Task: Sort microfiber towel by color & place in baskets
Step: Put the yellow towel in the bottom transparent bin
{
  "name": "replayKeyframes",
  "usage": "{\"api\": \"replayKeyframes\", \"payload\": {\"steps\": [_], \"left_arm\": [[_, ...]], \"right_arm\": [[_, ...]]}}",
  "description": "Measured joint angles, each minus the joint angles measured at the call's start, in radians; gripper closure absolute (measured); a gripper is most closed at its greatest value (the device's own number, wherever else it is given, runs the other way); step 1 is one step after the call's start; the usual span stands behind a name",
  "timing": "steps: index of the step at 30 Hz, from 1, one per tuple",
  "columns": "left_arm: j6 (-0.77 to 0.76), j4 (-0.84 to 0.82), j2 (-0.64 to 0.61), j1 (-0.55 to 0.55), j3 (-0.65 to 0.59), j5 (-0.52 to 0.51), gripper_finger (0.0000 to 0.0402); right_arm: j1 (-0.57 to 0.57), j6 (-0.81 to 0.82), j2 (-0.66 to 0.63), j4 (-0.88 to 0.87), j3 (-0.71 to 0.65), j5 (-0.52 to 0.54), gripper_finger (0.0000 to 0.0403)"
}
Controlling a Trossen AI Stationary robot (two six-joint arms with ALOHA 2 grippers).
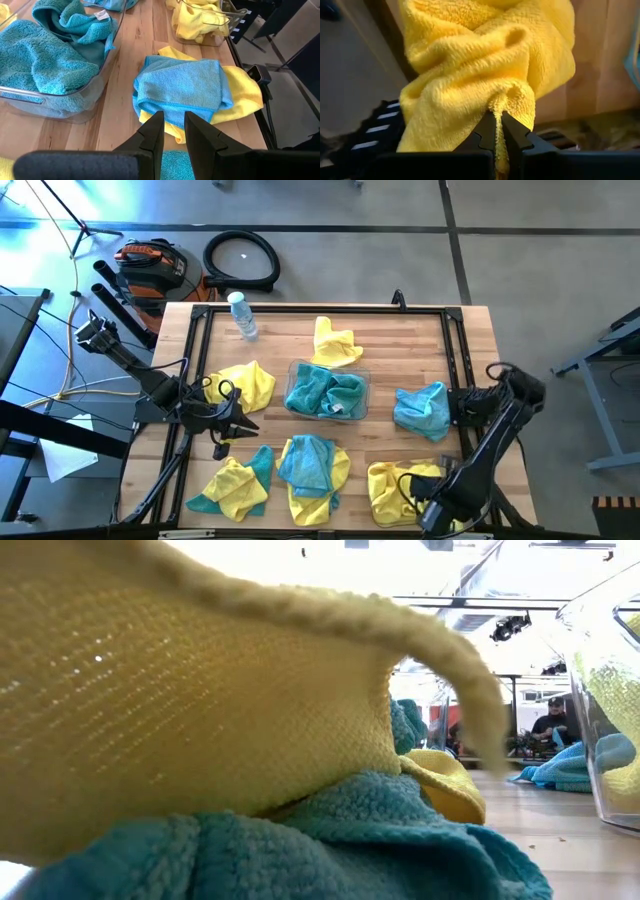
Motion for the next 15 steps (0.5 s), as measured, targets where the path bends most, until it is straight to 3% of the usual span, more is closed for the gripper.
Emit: {"api": "replayKeyframes", "payload": {"steps": [5,15], "left_arm": [[0.001,0.0,0.0,0.0,0.0,0.0,0.034],[-0.009,0.0,0.0,0.0,0.0,0.0,0.034]], "right_arm": [[-0.003,-0.039,0.036,0.064,-0.053,0.012,0.0403],[0.004,0.052,0.036,0.357,-0.261,-0.016,0.0403]]}}
